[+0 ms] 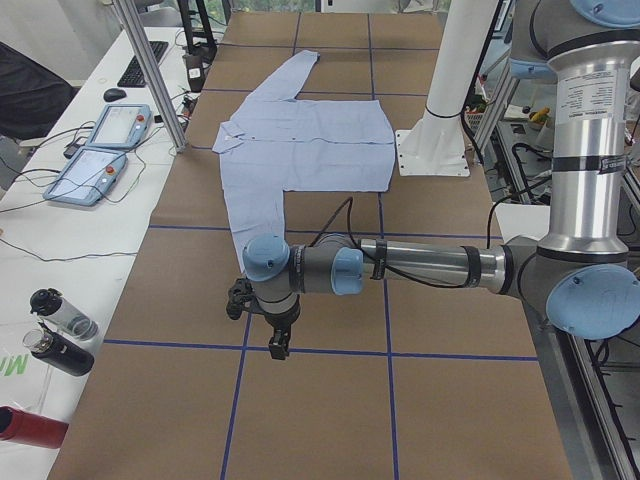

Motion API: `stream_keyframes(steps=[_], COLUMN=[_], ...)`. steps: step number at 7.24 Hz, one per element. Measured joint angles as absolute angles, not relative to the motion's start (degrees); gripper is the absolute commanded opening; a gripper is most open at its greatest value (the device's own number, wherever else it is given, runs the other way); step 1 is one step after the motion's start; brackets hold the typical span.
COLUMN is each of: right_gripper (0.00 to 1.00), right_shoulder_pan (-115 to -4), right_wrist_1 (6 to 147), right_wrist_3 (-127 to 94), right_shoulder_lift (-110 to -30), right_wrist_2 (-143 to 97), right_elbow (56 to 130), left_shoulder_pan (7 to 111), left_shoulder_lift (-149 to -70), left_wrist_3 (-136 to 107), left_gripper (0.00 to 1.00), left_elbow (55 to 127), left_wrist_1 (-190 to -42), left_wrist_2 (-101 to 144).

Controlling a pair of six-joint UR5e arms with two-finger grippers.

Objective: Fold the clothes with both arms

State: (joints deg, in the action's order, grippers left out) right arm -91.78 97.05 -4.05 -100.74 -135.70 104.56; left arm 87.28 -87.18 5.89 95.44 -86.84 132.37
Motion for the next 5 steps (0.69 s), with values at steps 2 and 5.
stream_keyframes(steps=[2, 5], right_gripper=[1.0, 1.0], right_shoulder_pan=[-91.76, -91.65], right_wrist_1=[96.93, 96.78], right_wrist_3=[-4.01, -4.13], right_shoulder_lift=[-100.62, -100.33], right_wrist_2=[-135.65, -135.73], right_elbow=[104.62, 104.56], left_shoulder_pan=[87.28, 87.24], left_shoulder_lift=[-87.19, -88.14], left_wrist_3=[5.89, 5.9], left_gripper=[0.99, 0.99], left_elbow=[95.4, 95.57], left_wrist_1=[-86.84, -86.82], left_wrist_2=[132.36, 132.19])
